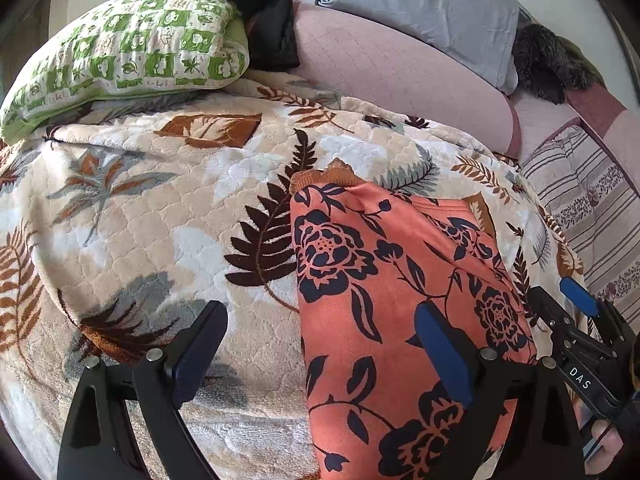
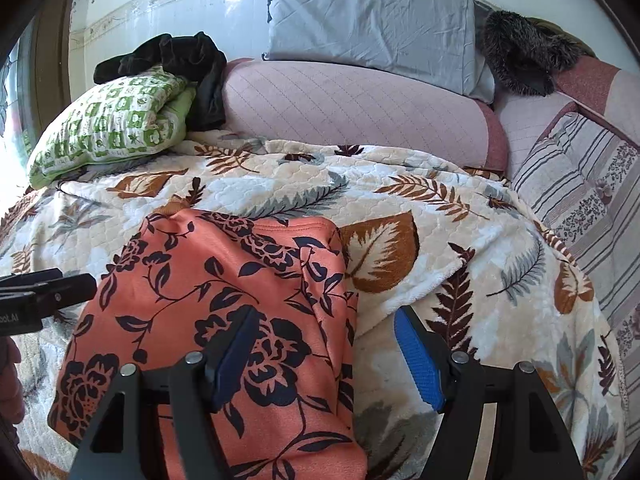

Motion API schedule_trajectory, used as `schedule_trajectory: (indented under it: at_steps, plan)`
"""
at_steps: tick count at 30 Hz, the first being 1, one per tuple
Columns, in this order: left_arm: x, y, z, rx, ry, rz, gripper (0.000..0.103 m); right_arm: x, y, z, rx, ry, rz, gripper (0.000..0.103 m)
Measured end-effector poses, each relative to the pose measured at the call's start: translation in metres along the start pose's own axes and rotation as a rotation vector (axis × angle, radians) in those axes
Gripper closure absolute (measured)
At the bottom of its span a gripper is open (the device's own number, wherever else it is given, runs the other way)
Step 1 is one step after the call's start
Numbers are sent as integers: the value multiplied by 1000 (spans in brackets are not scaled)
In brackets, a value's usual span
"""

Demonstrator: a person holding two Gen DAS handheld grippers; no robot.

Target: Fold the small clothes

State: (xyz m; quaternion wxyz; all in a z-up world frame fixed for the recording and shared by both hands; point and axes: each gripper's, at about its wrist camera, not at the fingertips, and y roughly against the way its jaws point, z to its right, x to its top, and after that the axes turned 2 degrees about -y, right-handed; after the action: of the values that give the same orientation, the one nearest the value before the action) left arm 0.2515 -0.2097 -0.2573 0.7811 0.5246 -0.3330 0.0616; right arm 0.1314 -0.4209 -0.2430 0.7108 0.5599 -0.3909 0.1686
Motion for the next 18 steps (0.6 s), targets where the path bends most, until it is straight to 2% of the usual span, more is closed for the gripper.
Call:
schedule_trajectory:
  at_steps: [4,6,7,8,9,12,14,15,18]
  plan:
    - [6,-7,-3,-16,22,-18,8,4,-6,-1,0,25,-4,29]
    - [8,-10,-3,-20,21,-26,8,5,-9,4,53,-1,-16,32]
    - [9,-12,-2,-18,16,-30,8,5,-10,7,111,-28,-22,38]
    - [9,-15,0,-4,5,-41,8,8,-13,11,175,-57,-39,63]
    - [9,-19,1,17,-8,-56,8,10,-17,14,224,-85,-71,71]
    - [4,-38,3,70,-45,-132,8,9,-31,16,334,-138,-144,71]
    - [0,-41,1,54,-32,-137,8,-1,-56,11,386,-153,-283,71]
    - [0,-41,1,42,-22,-141,8,-7,-62,11,387,-163,-307,70]
    - [2,-33,3,18,-28,-125,9,-4,-56,18,422,-191,-289,71]
